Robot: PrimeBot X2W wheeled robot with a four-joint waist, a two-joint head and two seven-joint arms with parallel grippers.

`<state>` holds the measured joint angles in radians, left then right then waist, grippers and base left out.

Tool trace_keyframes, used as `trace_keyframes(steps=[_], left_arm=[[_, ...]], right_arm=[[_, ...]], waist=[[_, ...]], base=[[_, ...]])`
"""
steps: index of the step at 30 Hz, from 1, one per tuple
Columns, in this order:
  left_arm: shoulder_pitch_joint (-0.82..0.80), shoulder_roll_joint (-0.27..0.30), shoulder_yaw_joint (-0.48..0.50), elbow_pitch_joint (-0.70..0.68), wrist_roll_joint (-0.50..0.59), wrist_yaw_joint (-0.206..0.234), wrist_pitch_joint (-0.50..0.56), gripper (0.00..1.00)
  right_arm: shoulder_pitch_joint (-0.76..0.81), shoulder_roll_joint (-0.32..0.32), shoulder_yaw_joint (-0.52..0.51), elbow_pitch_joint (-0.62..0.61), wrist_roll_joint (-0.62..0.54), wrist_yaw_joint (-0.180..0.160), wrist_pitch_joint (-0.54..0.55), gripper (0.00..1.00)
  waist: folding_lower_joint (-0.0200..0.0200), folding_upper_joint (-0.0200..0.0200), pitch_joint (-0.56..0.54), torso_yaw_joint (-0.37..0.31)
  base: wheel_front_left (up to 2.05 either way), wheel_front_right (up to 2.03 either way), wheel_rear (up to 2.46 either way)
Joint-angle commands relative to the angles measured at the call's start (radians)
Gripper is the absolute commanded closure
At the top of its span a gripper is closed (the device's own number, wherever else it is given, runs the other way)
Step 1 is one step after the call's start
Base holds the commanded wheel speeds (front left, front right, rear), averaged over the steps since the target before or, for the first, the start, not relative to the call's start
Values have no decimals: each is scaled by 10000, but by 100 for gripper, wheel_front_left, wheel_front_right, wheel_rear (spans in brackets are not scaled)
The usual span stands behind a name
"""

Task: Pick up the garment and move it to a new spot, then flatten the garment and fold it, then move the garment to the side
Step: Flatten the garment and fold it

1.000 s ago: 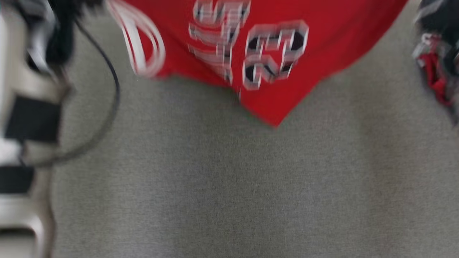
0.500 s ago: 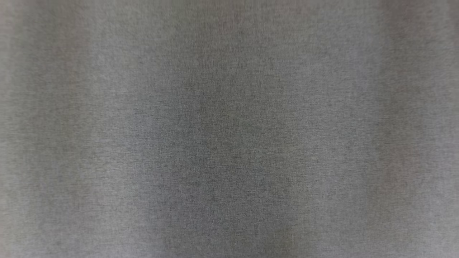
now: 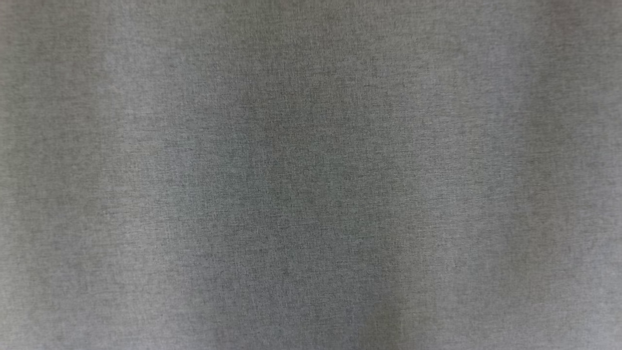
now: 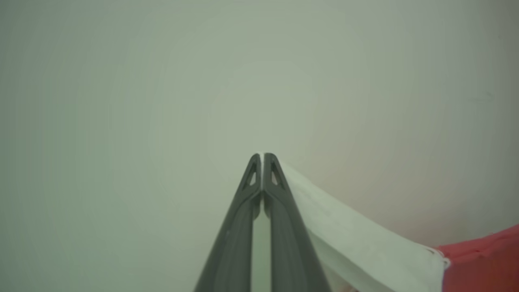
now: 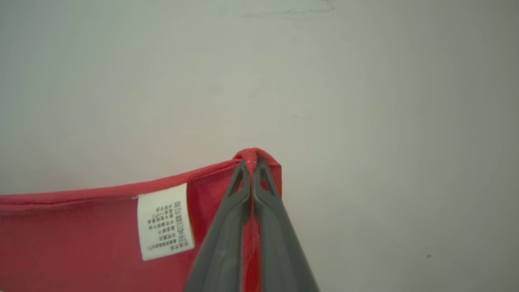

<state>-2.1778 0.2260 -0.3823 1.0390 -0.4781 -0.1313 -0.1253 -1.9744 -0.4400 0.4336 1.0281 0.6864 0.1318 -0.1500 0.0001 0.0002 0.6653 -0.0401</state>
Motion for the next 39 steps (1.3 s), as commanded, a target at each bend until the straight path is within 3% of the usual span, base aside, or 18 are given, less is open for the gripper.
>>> trace_keyframes(steps=[1,15,22,31,35,36,39], left_arm=[[-178,-12,-100,114,-43,23,-89,100],[-76,-106,-474,730,-885,22,-780,100],[1143,81,-407,290,-1347,22,-1297,100],[5210,644,136,-2278,-2109,97,-1402,100],[7921,833,492,-4371,-2007,624,-1397,100],[9339,912,702,-5486,-2066,1025,-1399,100],[11511,927,955,-7209,-2208,1558,-1400,100]], right_arm=[[-135,-49,74,73,85,-27,-72,100],[-123,-322,903,272,573,-27,-405,100],[1131,-727,1375,-328,1253,-27,-865,100],[4334,-1194,1558,-1987,2027,-27,-1149,100],[6280,-1328,1136,-3119,2082,-27,-1152,100],[7254,-1307,835,-3743,1946,-27,-1155,100],[8871,-1290,252,-4670,1419,-27,-1155,100]], waist=[[-1,-2,76,23],[-1,-2,320,140],[-1,-2,-14,132],[-1,-2,-1182,68],[-1,-2,-1761,48],[-1,-2,-2023,20],[-1,-2,-2434,33]], base=[[0,0,0],[0,0,0],[0,0,0],[0,0,0],[0,0,0],[0,0,0],[0,0,0]])
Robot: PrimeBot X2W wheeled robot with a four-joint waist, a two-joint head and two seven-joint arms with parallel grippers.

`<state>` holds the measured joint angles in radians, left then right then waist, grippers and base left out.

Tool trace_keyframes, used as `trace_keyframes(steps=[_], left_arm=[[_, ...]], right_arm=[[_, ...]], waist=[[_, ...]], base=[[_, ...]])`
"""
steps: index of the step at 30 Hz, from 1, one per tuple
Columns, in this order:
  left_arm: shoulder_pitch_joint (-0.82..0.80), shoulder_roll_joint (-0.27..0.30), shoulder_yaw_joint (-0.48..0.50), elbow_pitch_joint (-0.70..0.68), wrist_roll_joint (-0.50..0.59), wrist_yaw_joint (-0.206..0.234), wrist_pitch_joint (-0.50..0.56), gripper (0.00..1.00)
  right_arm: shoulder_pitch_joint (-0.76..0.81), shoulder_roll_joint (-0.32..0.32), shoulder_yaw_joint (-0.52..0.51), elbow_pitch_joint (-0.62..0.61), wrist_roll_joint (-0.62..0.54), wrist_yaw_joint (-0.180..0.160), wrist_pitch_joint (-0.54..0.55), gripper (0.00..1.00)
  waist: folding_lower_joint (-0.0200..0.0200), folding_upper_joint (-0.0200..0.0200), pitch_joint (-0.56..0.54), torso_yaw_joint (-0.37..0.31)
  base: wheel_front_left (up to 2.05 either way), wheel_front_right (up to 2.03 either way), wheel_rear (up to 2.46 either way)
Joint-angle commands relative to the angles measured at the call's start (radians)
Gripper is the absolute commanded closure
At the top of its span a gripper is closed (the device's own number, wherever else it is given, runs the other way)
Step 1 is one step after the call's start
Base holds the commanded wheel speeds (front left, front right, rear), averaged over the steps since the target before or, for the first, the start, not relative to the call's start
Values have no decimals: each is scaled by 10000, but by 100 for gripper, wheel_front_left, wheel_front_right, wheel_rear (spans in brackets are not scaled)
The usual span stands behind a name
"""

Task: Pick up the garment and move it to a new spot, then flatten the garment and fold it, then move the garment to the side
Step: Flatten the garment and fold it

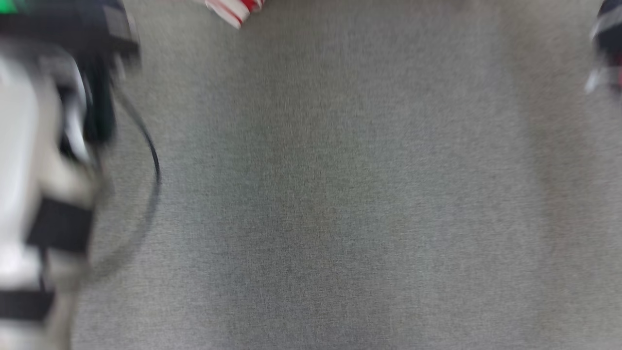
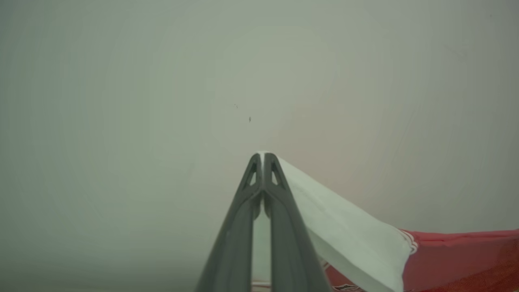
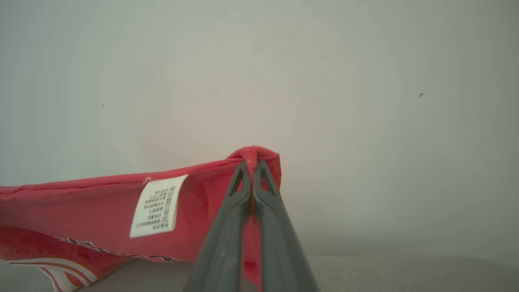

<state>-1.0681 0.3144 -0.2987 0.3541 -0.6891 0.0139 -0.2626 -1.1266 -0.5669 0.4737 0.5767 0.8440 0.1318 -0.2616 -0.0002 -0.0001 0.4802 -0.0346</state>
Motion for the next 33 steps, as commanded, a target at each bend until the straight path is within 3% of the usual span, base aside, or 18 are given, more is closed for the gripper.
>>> trace_keyframes(steps=[1,8,11,18,33], left_arm=[[1157,25,133,-848,-158,274,-26,100],[5728,-171,677,-3942,-537,1352,-27,100],[7293,-393,728,-4643,-596,1523,-28,100],[9685,-947,596,-4890,-631,1497,-28,100],[12554,-1673,592,-4257,-614,1072,-29,100]], right_arm=[[979,19,-353,-433,-284,-27,-40,100],[4699,556,-1513,-2085,-983,-27,-41,100],[6063,838,-1967,-2601,-1279,-27,-40,100],[8654,1324,-2720,-3194,-1815,-27,-7,100],[12015,1857,-3800,-3778,-2519,-27,856,100]], waist=[[2,1,-709,-6],[2,1,-1517,-45],[2,1,-1818,4],[2,1,-2561,139],[2,1,-3805,280]], base=[[0,0,0],[0,0,0],[0,0,0],[0,0,0],[0,0,0]])
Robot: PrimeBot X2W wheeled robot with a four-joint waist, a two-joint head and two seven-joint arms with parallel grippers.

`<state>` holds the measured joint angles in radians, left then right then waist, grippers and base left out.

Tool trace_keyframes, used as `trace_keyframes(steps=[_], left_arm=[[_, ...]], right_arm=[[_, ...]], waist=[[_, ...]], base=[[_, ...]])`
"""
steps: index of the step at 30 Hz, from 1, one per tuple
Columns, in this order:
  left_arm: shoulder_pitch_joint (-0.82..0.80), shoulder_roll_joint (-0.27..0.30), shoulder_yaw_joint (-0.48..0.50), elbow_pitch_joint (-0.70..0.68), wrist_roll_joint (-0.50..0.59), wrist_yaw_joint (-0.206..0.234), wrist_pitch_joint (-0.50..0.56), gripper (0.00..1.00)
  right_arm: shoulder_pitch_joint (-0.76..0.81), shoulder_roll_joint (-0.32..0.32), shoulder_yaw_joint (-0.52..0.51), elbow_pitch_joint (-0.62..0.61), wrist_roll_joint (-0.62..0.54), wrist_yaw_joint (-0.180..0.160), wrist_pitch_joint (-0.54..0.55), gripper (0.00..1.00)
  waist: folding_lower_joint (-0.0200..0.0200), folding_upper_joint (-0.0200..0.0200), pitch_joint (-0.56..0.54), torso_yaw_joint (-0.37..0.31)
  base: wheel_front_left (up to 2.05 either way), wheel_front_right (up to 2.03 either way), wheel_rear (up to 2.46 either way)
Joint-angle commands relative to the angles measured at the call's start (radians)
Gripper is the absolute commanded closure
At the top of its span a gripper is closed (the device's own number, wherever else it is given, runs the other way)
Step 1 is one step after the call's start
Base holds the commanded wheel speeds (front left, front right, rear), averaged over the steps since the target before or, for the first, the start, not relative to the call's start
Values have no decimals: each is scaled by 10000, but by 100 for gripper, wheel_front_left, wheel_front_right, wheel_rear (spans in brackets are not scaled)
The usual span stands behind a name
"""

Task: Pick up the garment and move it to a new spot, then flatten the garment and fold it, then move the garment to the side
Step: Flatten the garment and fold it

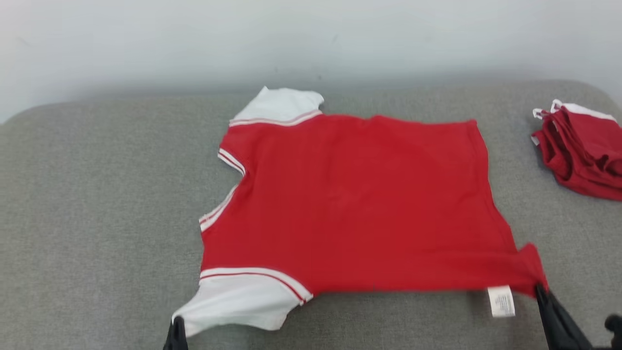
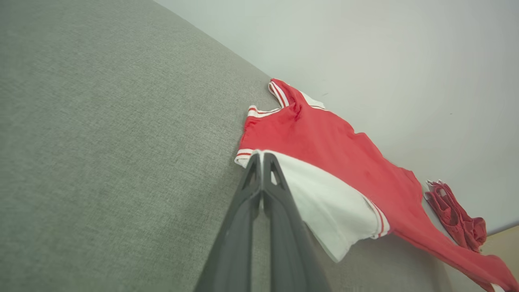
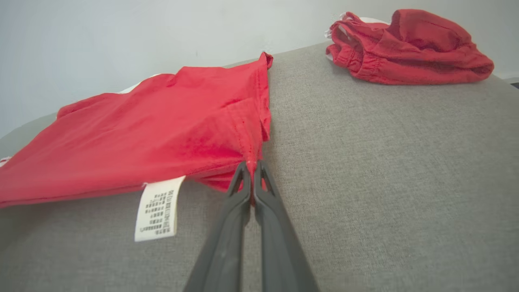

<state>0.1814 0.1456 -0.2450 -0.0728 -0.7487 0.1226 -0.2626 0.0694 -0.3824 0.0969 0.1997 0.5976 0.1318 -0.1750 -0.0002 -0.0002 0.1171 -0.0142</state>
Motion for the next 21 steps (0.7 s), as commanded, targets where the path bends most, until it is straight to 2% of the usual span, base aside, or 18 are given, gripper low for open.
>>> trace_keyframes(steps=[1,10,15,21], left_arm=[[203,-4,86,39,-16,-12,-30,100],[695,-60,-297,283,53,-208,36,100],[72,89,-365,318,275,-410,56,100],[-1281,586,-437,325,640,-619,522,100]], right_arm=[[258,36,-144,-3,-89,-27,95,100],[1289,641,-589,-76,-95,-27,897,100],[1069,802,-596,-372,-79,-27,894,100],[310,861,-373,-685,256,-27,1209,100]], waist=[[2,2,-228,96],[2,2,-315,188],[2,2,-300,22],[2,2,-117,-316]], base=[[0,0,0],[0,0,0],[0,0,0],[0,0,0]])
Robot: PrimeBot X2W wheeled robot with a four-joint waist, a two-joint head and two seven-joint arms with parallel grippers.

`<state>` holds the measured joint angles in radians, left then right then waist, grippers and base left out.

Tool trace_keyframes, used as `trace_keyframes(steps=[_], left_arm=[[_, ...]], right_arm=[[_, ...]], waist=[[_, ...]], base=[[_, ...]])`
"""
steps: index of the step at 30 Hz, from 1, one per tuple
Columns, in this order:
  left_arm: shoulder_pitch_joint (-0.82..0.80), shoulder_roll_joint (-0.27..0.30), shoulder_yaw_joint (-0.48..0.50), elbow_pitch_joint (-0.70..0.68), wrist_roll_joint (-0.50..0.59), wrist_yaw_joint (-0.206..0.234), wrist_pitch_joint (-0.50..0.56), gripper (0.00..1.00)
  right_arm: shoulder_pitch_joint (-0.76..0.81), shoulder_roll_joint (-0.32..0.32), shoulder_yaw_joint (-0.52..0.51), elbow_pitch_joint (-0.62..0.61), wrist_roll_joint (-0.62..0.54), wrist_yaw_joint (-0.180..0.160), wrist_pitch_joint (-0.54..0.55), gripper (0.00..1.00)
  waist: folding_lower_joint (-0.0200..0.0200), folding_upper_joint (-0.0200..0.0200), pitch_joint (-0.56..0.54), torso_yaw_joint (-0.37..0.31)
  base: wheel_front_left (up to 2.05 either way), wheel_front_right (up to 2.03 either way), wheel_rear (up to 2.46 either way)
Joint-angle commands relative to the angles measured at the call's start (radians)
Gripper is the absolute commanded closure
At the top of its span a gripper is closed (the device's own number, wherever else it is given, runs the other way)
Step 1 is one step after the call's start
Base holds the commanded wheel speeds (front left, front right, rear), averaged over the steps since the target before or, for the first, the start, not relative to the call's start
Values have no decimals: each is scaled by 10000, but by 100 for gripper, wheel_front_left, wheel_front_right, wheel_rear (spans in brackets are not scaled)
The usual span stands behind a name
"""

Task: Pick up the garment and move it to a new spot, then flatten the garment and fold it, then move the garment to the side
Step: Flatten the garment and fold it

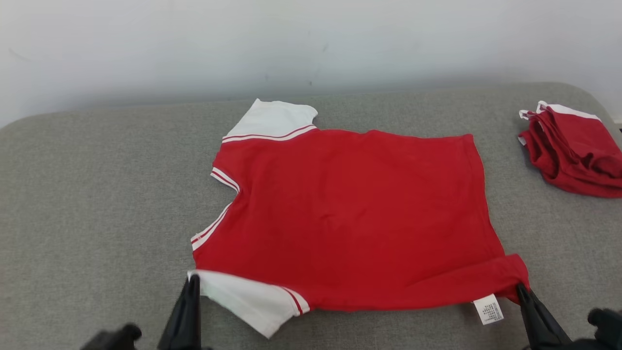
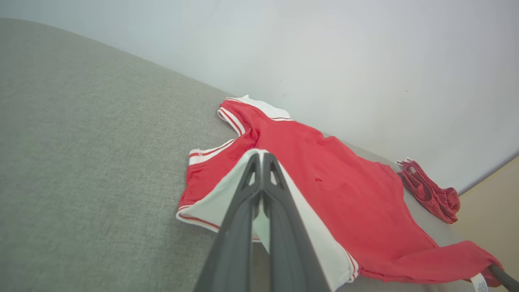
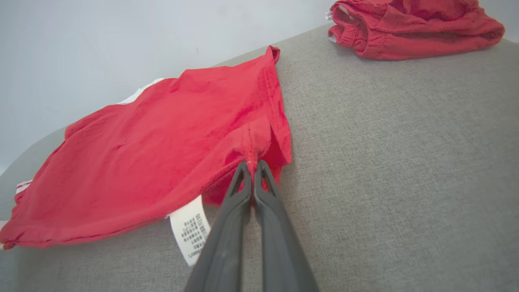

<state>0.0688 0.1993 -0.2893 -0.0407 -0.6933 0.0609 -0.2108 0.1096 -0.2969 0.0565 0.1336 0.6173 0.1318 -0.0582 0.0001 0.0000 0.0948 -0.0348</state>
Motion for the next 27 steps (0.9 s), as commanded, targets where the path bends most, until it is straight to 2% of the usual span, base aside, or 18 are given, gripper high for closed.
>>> trace_keyframes(steps=[1,7,13,21,22,23,24,27], left_arm=[[-425,127,9,73,78,-65,113,100],[-2350,449,-89,914,288,-352,783,100],[-3803,399,-125,2165,241,-621,1034,100],[-5506,387,70,4786,260,-1078,435,100],[-5625,334,74,5040,239,-1150,327,100],[-5732,288,39,5244,258,-1208,244,66],[-5810,259,-38,5424,342,-1242,160,0],[-5866,159,-111,5737,435,-1391,-115,0]], right_arm=[[-299,-13,100,15,69,-27,100,100],[-1575,78,403,761,479,-27,401,100],[-2764,66,734,1714,603,-27,402,100],[-4589,32,1456,3518,745,-27,-251,100],[-4705,24,1535,3670,779,-27,-341,91],[-4795,-5,1622,3810,786,-27,-462,56],[-4872,-46,1715,3907,798,-27,-601,0],[-4916,-244,1926,4156,756,-27,-1025,0]], waist=[[-1,0,162,-157],[-1,0,533,-367],[-1,0,884,-545],[-1,0,1255,-763],[-1,0,1256,-756],[-1,0,1246,-738],[-1,0,1227,-713],[-1,0,1100,-609]], base=[[0,0,0],[0,0,0],[0,0,0],[0,0,0],[0,0,0],[0,0,0],[0,0,0],[0,0,0]])
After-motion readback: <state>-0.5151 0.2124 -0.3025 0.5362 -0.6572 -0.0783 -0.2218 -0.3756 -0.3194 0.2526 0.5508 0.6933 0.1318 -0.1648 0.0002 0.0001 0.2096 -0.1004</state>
